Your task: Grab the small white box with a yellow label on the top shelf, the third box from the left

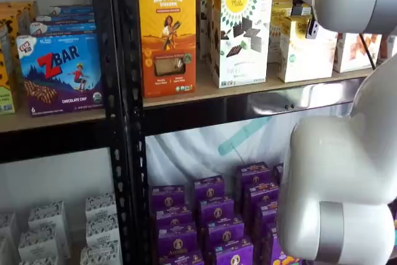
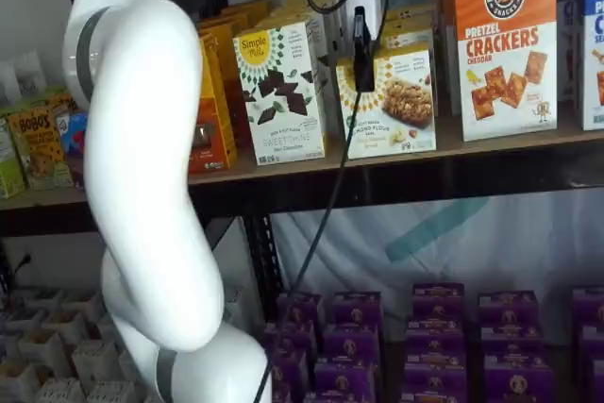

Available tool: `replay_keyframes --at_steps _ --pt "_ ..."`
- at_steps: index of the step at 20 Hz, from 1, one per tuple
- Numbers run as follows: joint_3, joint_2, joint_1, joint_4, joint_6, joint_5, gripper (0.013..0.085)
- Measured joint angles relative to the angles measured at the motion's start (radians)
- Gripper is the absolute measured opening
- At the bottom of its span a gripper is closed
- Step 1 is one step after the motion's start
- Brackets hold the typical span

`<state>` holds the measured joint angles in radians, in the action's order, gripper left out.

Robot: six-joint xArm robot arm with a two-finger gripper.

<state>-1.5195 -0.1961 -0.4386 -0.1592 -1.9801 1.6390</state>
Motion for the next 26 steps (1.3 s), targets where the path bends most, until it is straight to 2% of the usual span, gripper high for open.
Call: replay_keyframes --at_steps 1,2,4,9,12,13,14,20,21,22,24,26 --pt "-0.001 0.0 -0.002 -0.001 -0.002 -0.001 0.069" --pt "-0.002 0.001 -0.003 -0.002 -0.003 -0.001 0.069" --pt "-0.003 0.0 -0.004 -0.001 -0.004 -0.003 0.061" --pt "0.01 -0.008 0.0 0.005 -0.003 -0.018 0.061" --pt "0.023 -0.015 0.004 0.007 0.0 -0.028 0.053" --pt "0.026 -0.016 0.005 0.007 0.001 -0.029 0.053" --pt "0.028 -0.017 0.006 0.008 0.002 -0.03 0.049" --pt "0.04 -0.024 0.013 0.008 0.008 -0.037 0.049" --pt "0.042 -0.026 0.013 0.007 0.008 -0.038 0.045" --pt "0.043 -0.026 0.014 0.006 0.009 -0.038 0.045" --pt "0.045 -0.029 0.013 0.003 0.009 -0.037 0.037" --pt "0.045 -0.03 0.014 0.007 0.01 -0.033 0.037"
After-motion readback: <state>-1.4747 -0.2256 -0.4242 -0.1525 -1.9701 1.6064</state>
